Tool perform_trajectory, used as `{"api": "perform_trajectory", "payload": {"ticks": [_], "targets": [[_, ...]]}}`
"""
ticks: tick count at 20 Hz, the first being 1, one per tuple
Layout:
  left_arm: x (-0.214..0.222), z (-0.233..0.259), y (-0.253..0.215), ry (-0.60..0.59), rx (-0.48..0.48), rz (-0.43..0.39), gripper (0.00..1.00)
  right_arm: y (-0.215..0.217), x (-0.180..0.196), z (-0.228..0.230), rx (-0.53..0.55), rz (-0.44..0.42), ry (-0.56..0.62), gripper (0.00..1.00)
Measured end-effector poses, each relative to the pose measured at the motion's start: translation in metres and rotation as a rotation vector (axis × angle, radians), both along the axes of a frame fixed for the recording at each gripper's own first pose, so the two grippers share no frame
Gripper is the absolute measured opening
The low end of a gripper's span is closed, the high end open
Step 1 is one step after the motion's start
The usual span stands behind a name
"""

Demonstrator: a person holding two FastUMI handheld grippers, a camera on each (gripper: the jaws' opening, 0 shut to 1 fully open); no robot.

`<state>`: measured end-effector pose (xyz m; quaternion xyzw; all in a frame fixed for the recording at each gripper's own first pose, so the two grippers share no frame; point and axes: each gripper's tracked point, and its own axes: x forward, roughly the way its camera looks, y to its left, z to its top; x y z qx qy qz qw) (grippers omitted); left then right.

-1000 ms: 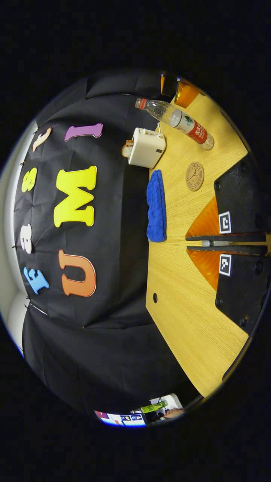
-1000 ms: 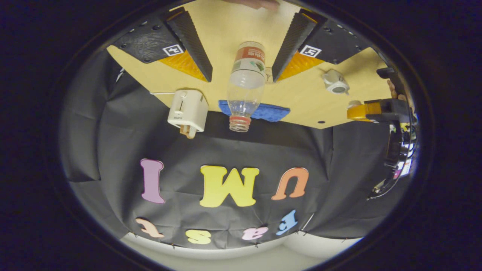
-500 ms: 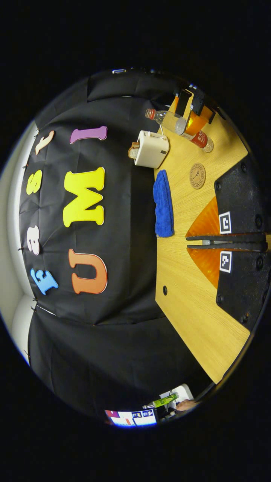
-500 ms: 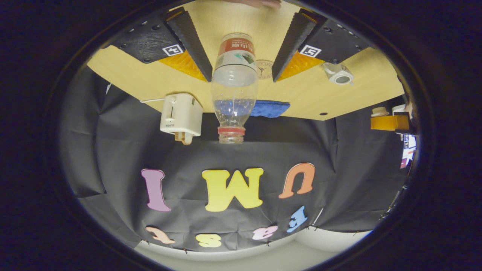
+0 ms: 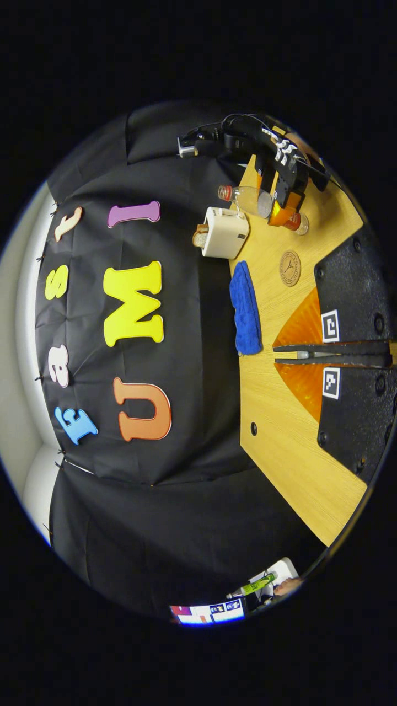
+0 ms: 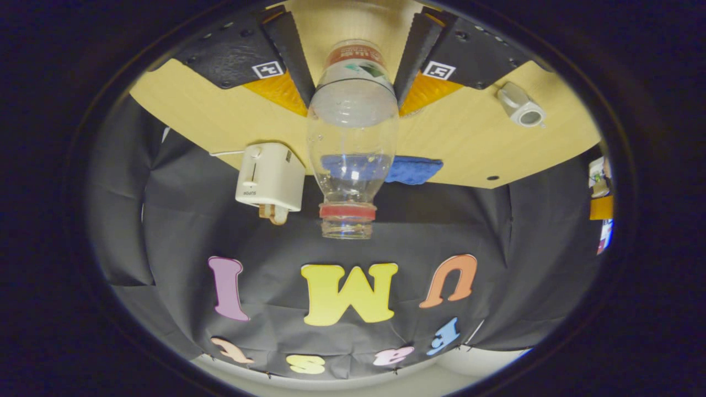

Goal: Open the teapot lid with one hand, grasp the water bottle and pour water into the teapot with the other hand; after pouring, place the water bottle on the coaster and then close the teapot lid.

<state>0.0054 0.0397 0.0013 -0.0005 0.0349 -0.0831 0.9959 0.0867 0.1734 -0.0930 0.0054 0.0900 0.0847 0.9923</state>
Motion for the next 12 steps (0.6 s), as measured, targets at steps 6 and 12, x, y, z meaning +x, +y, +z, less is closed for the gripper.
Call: {"api": "perform_trajectory", "payload": {"ticks": [6,12], "targets": [[0.000,0.004,0.031,-0.008,-0.003,0.045,0.03,-0.001,-0.014,0.034,-0.233,-0.070,-0.057,0.74],[-0.002,0.011,0.038,-0.026,-0.025,0.036,0.04,0.006,-0.024,0.023,-0.505,-0.130,-0.039,0.74]]}}
